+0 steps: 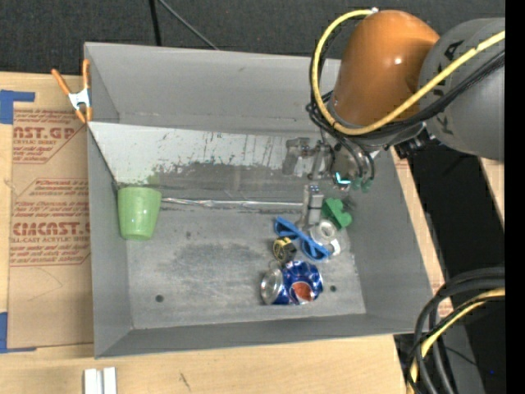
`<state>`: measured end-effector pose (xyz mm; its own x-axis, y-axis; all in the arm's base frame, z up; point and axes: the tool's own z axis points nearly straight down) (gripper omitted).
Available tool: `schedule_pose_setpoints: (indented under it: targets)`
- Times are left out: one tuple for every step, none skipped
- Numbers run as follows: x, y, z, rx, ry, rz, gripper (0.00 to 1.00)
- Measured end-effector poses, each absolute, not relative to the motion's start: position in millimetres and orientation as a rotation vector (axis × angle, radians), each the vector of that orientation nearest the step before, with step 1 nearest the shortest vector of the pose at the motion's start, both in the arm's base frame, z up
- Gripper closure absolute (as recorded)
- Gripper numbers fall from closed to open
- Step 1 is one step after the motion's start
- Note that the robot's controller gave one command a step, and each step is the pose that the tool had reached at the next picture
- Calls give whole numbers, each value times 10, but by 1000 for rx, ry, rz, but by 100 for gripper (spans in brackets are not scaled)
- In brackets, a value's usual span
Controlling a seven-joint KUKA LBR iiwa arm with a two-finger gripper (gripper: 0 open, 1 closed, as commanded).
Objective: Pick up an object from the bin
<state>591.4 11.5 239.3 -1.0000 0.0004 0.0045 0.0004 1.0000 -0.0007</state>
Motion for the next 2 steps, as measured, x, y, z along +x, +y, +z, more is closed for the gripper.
schedule_pose_setpoints:
  targets:
    - [5784, -366, 1015, 99, -3133, 1, 0]
    - [4957, -608, 703, 542, -3098, 2, 0]
